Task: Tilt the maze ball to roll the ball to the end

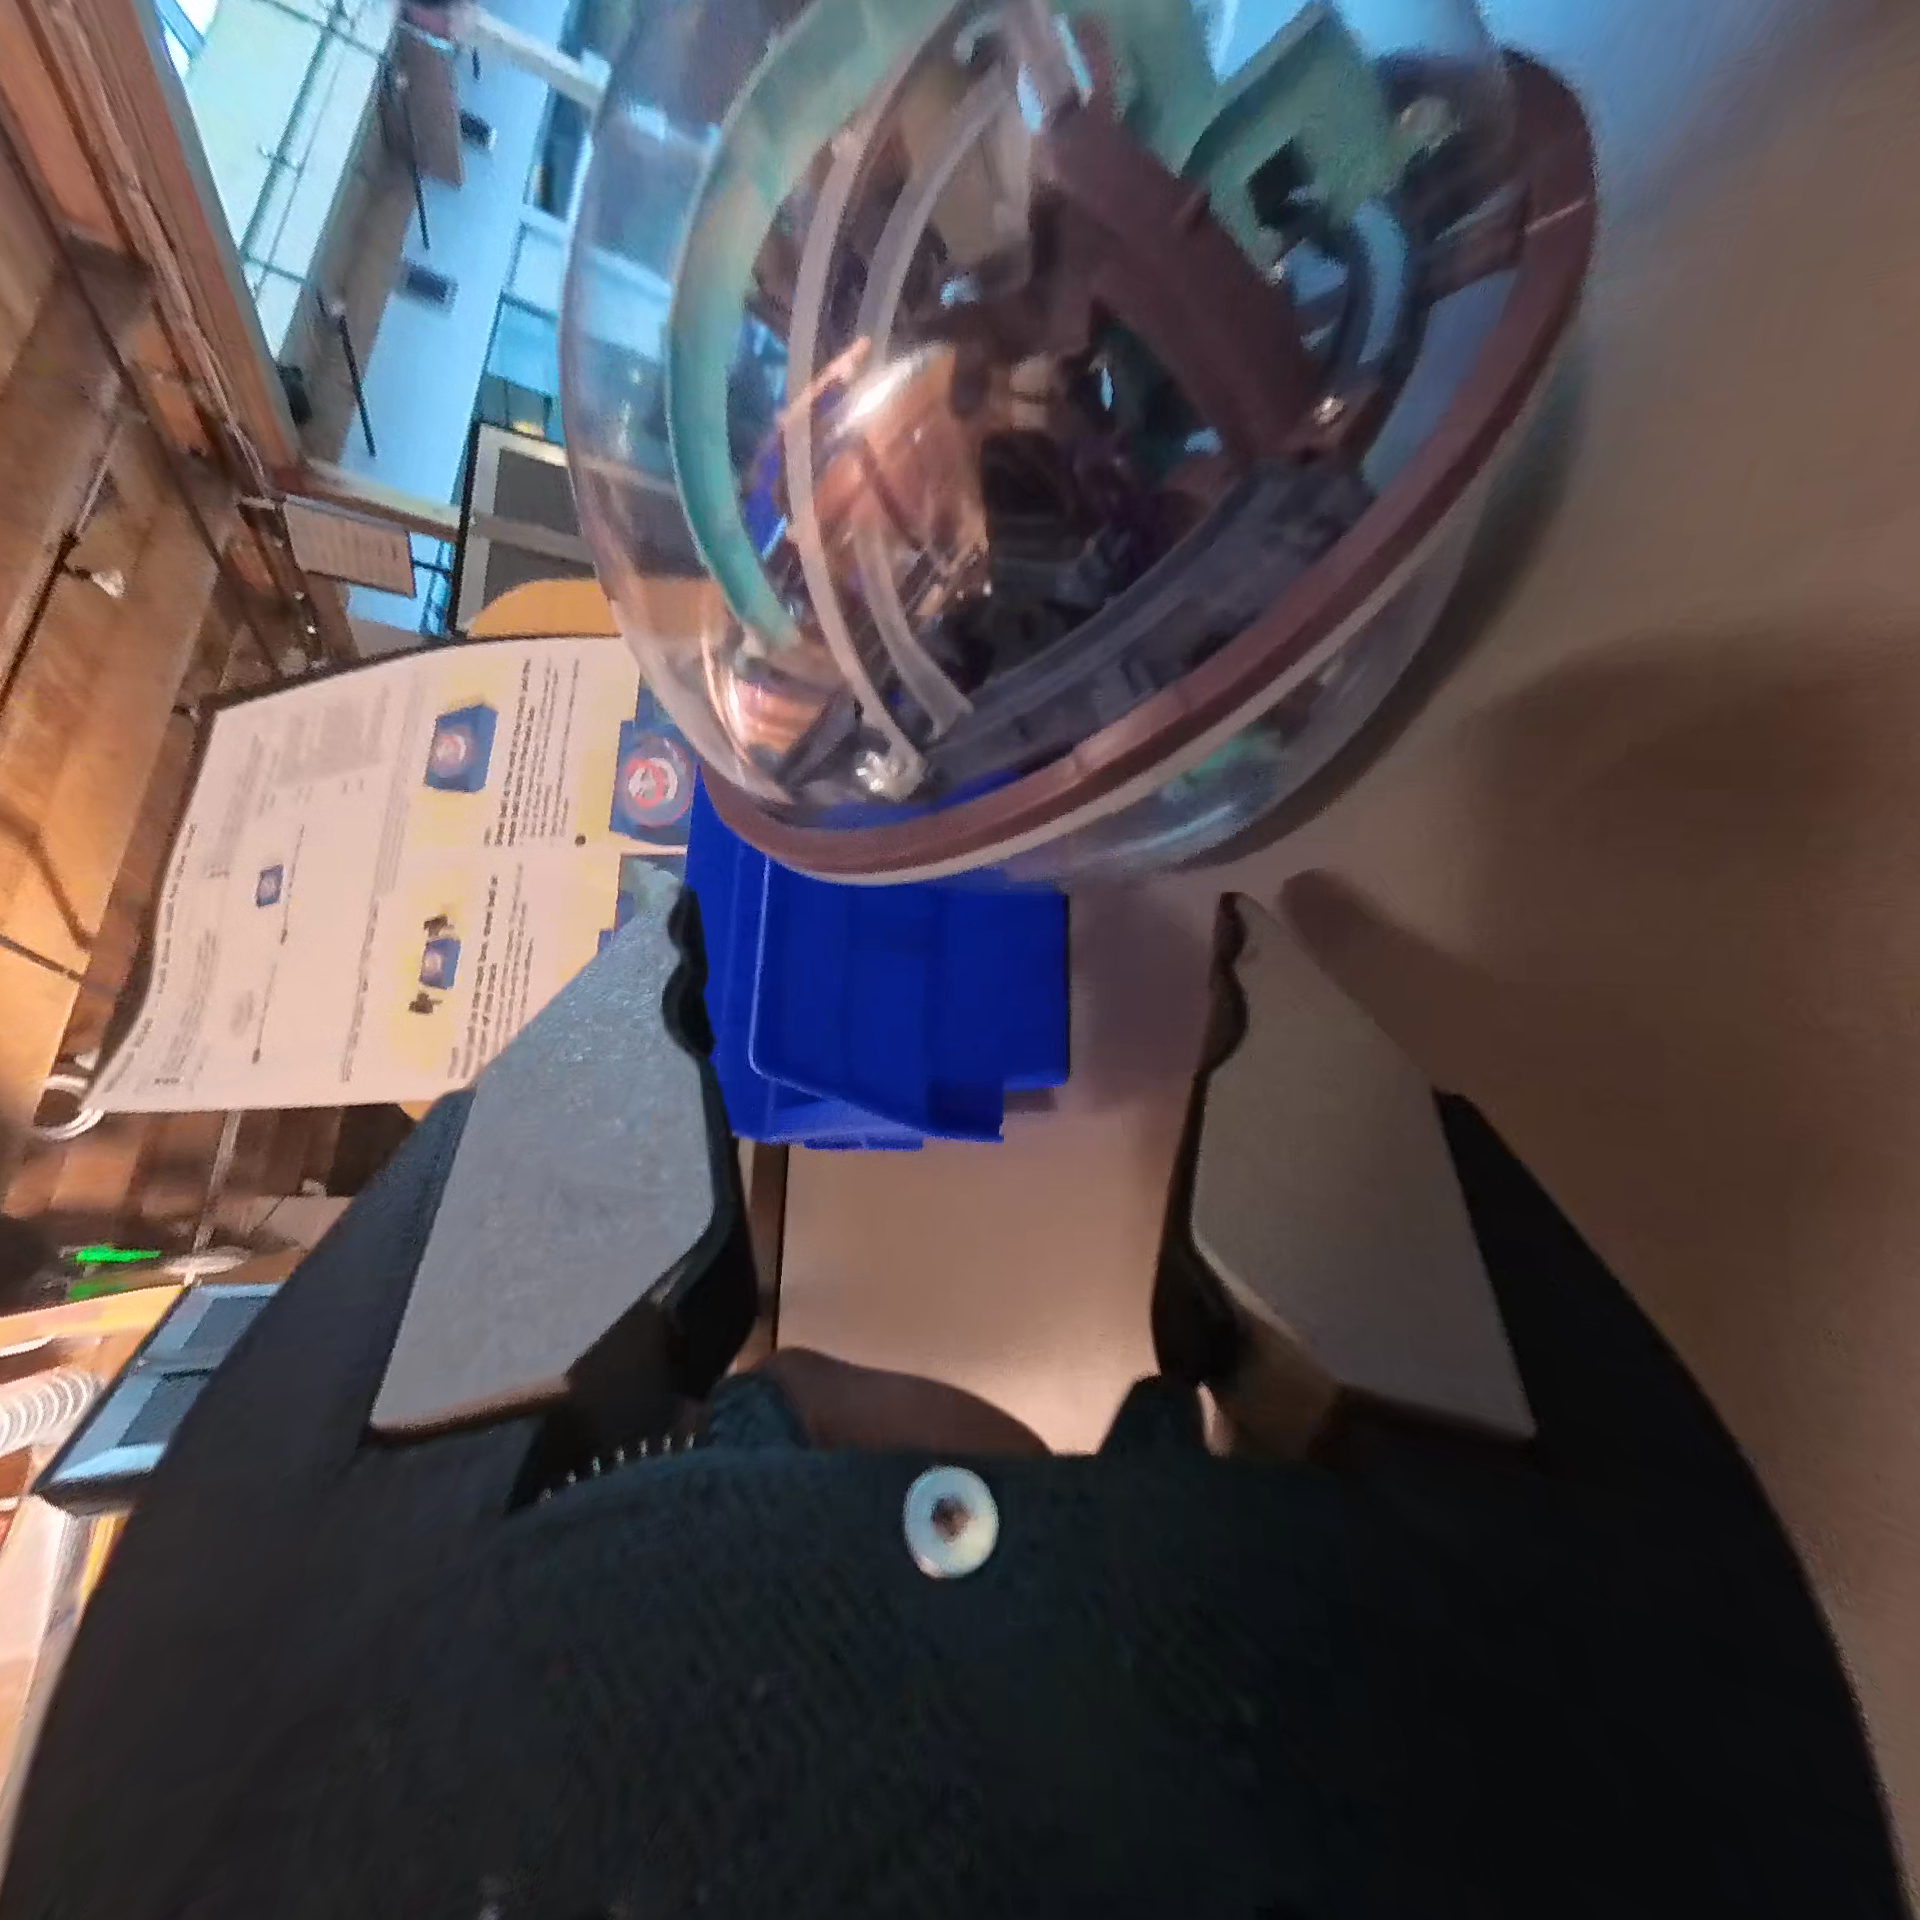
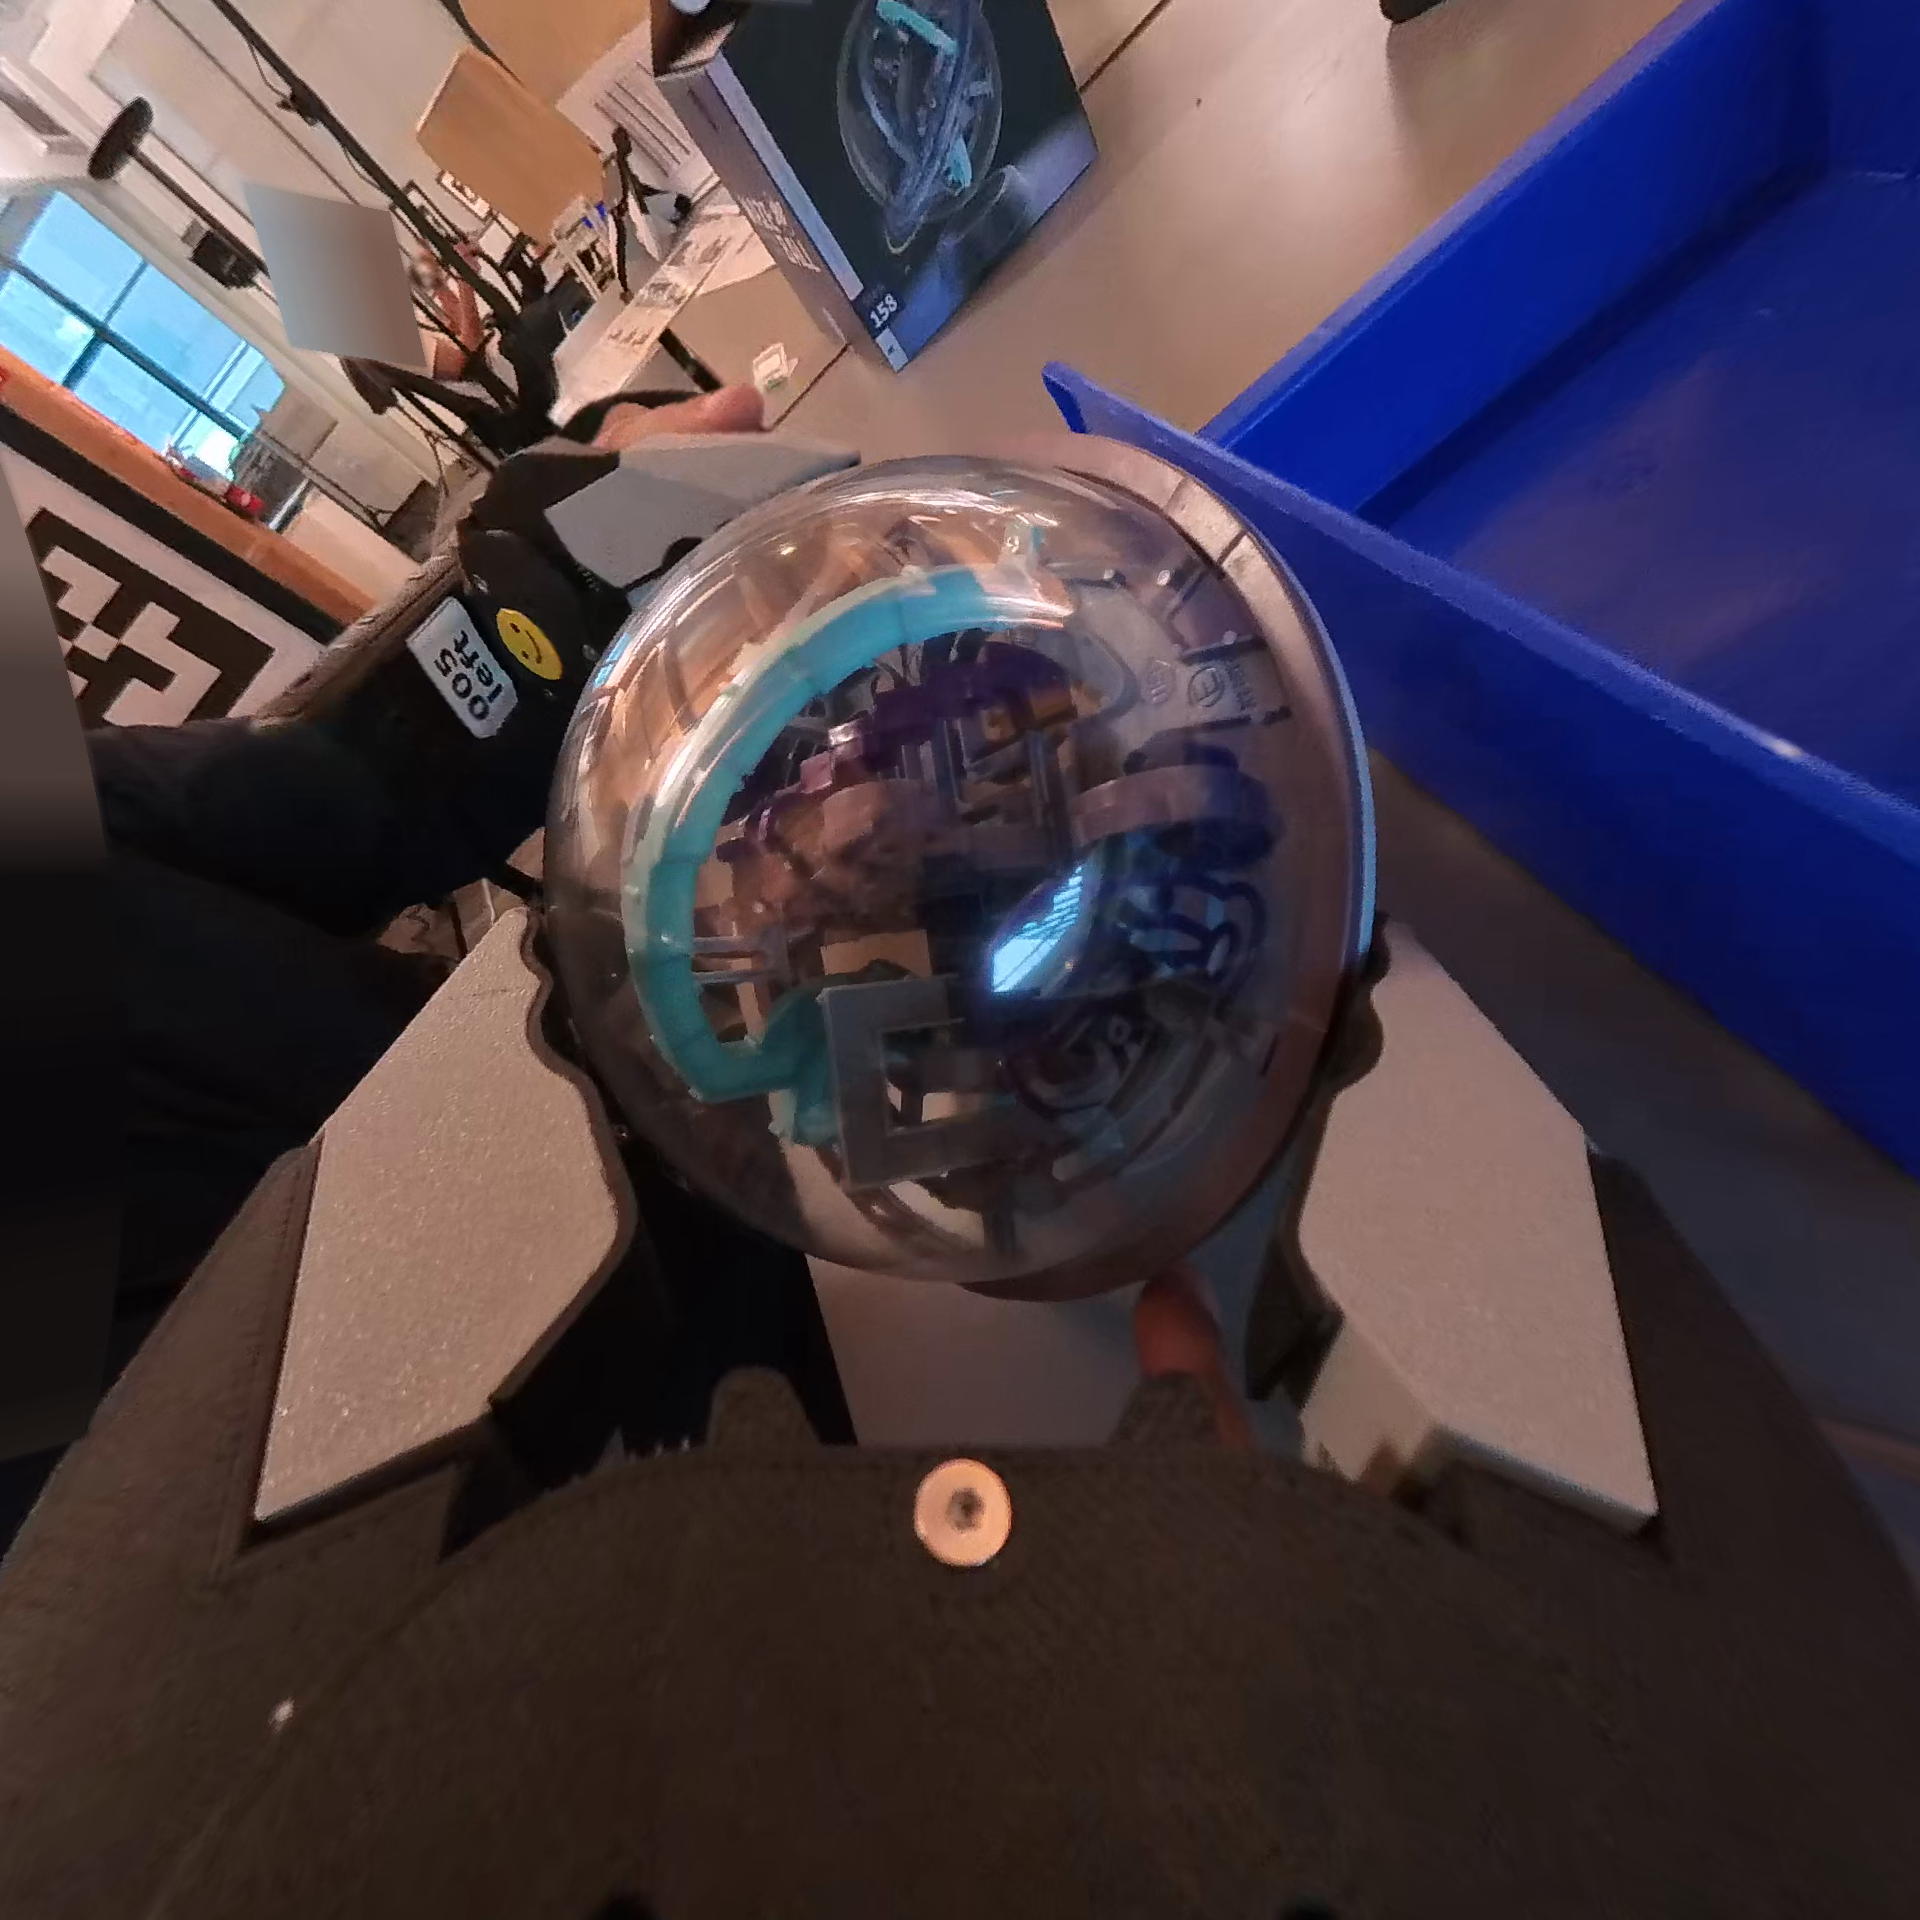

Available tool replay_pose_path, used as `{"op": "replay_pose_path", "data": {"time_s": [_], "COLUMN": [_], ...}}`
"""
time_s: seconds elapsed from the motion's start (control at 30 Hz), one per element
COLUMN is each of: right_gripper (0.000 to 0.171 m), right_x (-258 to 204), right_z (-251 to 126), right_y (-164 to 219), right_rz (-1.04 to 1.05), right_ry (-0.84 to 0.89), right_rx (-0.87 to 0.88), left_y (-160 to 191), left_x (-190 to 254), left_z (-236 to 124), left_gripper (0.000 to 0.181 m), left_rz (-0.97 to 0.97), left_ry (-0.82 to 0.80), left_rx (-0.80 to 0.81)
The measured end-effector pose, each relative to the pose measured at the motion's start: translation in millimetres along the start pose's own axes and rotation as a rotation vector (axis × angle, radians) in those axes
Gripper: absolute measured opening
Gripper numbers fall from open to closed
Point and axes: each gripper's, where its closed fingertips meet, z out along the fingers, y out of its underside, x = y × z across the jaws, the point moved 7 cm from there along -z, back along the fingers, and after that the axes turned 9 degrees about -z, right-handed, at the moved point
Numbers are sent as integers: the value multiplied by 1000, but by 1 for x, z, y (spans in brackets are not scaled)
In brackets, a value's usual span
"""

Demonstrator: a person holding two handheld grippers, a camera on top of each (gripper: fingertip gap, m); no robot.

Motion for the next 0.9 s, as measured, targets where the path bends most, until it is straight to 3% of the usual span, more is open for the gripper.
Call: {"op": "replay_pose_path", "data": {"time_s": [0.23,0.9], "right_gripper": [142,143], "right_x": [5,13], "right_z": [0,3], "right_y": [-5,-10], "right_rz": [-3,12], "right_ry": [-13,-72], "right_rx": [-20,-34], "left_y": [-7,-8], "left_x": [1,-9], "left_z": [4,3], "left_gripper": [82,81], "left_rz": [19,-130], "left_ry": [66,213], "left_rx": [17,43]}}
